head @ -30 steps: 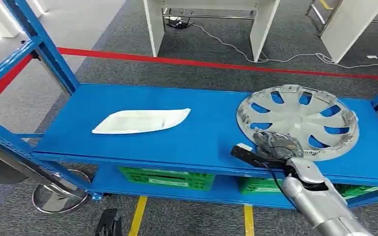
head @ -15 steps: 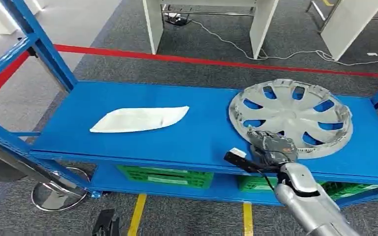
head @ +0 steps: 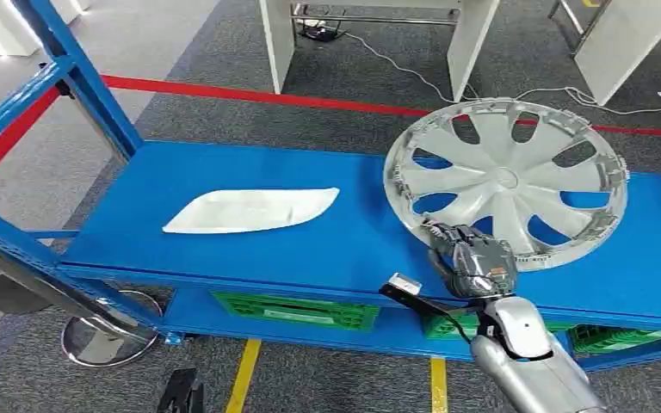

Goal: Take the parts from the cabinet and place them on the table.

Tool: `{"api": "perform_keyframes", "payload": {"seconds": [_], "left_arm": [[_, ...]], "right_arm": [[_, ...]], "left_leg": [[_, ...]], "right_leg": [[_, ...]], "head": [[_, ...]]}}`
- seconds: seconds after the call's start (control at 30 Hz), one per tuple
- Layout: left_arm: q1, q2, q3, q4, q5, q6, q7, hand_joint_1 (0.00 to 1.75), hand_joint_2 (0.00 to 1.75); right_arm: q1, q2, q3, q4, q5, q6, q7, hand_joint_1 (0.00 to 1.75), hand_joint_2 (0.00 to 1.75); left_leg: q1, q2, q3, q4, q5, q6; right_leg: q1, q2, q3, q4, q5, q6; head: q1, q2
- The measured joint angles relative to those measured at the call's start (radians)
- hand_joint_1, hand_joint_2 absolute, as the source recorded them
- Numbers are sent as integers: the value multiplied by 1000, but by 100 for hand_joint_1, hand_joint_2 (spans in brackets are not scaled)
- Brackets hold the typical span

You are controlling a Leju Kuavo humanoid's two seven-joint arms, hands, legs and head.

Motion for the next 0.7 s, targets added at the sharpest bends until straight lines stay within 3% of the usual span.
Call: {"api": "perform_keyframes", "payload": {"seconds": [0.07, 0.13, 0.2, 0.23, 0.27, 0.3, 0.33, 0.4, 0.43, 0.57, 0.63, 0.67, 0.7], "left_arm": [[0, 1, 0, 0, -2, 1, 0, 0, 0], [0, 3, 0, 0, -10, 5, 0, 0, 0], [2, 7, 0, 0, -14, 8, 0, 0, 0], [4, 9, 0, 0, -15, 11, 0, 0, 0], [7, 11, 0, 1, -15, 13, 1, 0, 0], [8, 12, 1, 1, -16, 13, 2, 0, 0], [9, 14, 1, 1, -16, 14, 2, 0, 0], [9, 16, 1, 1, -16, 14, 2, 0, 0], [9, 19, 1, 1, -16, 14, 2, 0, 0], [12, 20, 2, 2, -17, 16, 3, 0, 0], [11, 19, 2, 2, -17, 16, 3, 0, 0], [10, 19, 2, 2, -18, 16, 3, 0, 0], [10, 19, 2, 2, -18, 16, 3, 0, 0]], "right_arm": [[3, 3, -3, -6, 8, -7, -2, 175, 175], [5, 4, -11, -18, 26, -13, -5, 175, 175], [7, 5, -18, -35, 40, -27, -13, 175, 175], [9, 5, -20, -43, 47, -33, -18, 175, 175], [11, 5, -23, -53, 52, -35, -19, 175, 175], [12, 5, -24, -59, 55, -36, -19, 175, 175], [14, 5, -25, -68, 56, -37, -19, 175, 175], [14, 5, -27, -80, 56, -37, -19, 175, 175], [14, 5, -27, -84, 56, -37, -19, 175, 175], [15, 5, -30, -95, 58, -43, -19, 175, 175], [16, 5, -34, -100, 58, -43, -19, 175, 175], [15, 5, -36, -100, 58, -43, -18, 175, 175], [15, 5, -37, -101, 58, -44, -19, 175, 175]], "left_leg": [[0, 0, 3, -2, -3, -9], [2, 3, -12, 42, -40, -22], [3, 3, -89, 207, -119, -29], [3, 4, -122, 272, -140, -29], [3, 4, -143, 310, -141, -28], [3, 4, -143, 304, -125, -26], [2, 3, -122, 247, -76, -20], [-3, 3, -53, 83, 20, -1], [-8, 3, -30, 35, 26, 12], [-8, 4, -24, 2, 19, 17], [1, 5, -15, -12, 27, 25], [1, 5, -15, -12, 26, 27], [1, 5, -15, -12, 27, 29]], "right_leg": [[-1, 1, 2, 0, -2, -10], [-6, -1, 8, -3, -4, -23], [-4, -1, 9, -2, -7, -29], [-3, 0, 10, -2, -7, -30], [-1, 0, 12, -2, -9, -31], [0, 0, 14, -2, -10, -32], [3, 1, 18, -2, -12, -33], [7, 2, 28, -2, -17, -32], [9, 1, 28, -2, -19, -30], [11, 0, 22, -3, -17, -12], [10, 0, 4, 28, -46, -3], [9, 1, -13, 70, -73, 0], [4, 1, -50, 155, -112, 4]], "head": [[2, 0], [-4, 0], [-5, 0], [-5, 0], [-5, 0], [-5, 0], [-5, 0], [-5, 0], [-2, 0], [-4, 0], [-1, 0], [3, 0], [3, 0]]}}
